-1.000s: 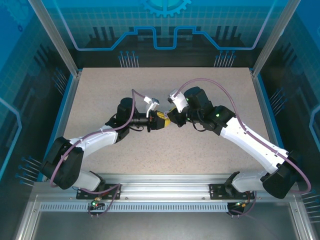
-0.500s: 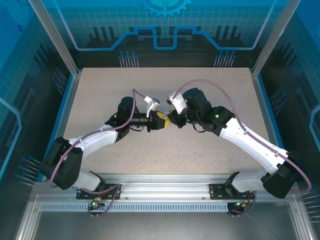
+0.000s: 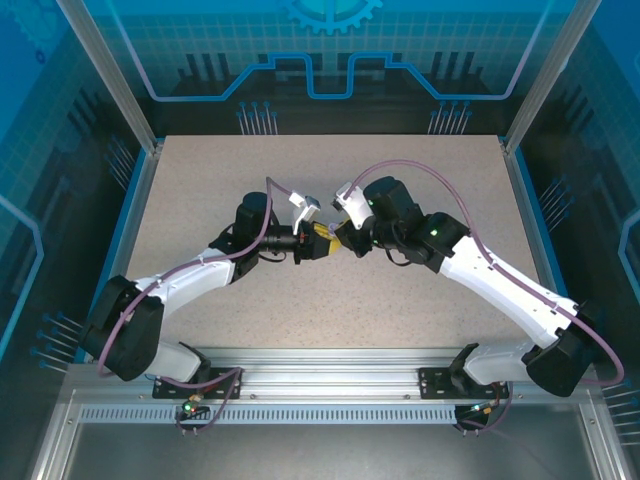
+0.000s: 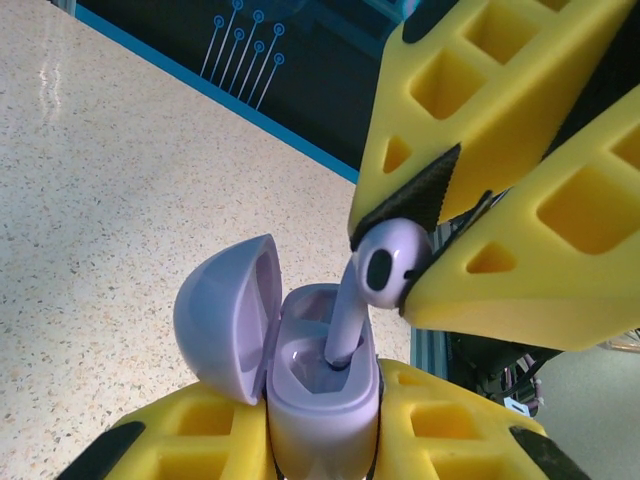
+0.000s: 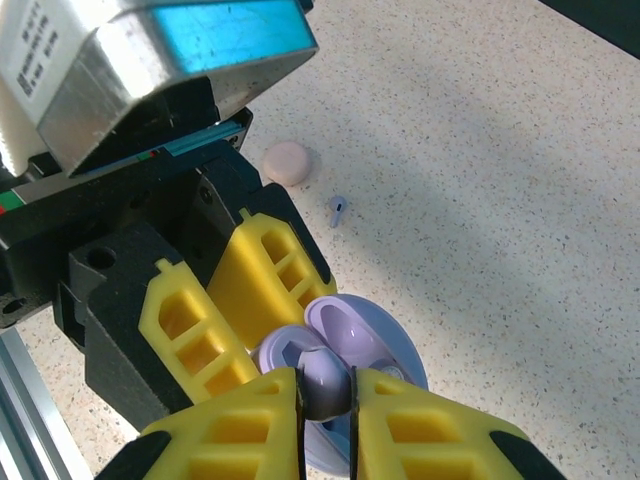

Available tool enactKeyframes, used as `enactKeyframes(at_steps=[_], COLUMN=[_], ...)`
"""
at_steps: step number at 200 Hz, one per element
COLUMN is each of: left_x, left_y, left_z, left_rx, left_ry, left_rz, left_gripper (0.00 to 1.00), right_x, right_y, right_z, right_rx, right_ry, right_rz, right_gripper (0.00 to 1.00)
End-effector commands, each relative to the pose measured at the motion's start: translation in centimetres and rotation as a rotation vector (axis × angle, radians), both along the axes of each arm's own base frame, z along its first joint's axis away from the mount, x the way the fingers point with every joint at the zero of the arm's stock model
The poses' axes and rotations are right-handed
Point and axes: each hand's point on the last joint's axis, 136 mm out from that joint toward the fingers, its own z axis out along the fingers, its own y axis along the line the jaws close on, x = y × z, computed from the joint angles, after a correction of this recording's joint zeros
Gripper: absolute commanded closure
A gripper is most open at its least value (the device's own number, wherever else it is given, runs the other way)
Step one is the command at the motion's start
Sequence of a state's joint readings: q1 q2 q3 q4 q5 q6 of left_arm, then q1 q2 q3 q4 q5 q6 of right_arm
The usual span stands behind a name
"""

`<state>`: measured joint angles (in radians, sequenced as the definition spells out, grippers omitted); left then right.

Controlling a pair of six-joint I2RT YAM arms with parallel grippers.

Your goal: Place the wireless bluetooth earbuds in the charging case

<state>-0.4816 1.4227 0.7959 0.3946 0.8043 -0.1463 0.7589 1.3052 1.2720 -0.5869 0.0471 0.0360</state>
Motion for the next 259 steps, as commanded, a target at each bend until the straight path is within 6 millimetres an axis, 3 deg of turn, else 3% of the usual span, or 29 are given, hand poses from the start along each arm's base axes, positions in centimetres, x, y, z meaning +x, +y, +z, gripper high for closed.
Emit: enactKeyframes(at_steps=[1,95,208,259], left_x=[0.1,0.0,-0.1,-0.2], left_y=[0.0,0.0,0.0,0.0], left_z=[2.1,2.5,2.5,2.9], left_rx=[-0.007,-0.009,-0.003,-0.01], left_ry=[-0.076,-0.09,-0.091,-0.1], left_rz=[0.0,-0.007,-0.009,-0.017], left_gripper=[0.86,0.86,0.86,0.86], right_x=[-0.2,-0.8,0.0,-1.0], right_y=[0.2,1.0,0.2,1.3], right_z=[1.6,0.9,0.6,-0.1], right_rx=[-0.003,-0.019,-0.068,-0.055], right_ry=[-0.042,-0.017,-0.042,0.011], right_rz=[0.007,0.05,0.002,0.068], right_gripper=[0.83,0.83,0.83,0.82])
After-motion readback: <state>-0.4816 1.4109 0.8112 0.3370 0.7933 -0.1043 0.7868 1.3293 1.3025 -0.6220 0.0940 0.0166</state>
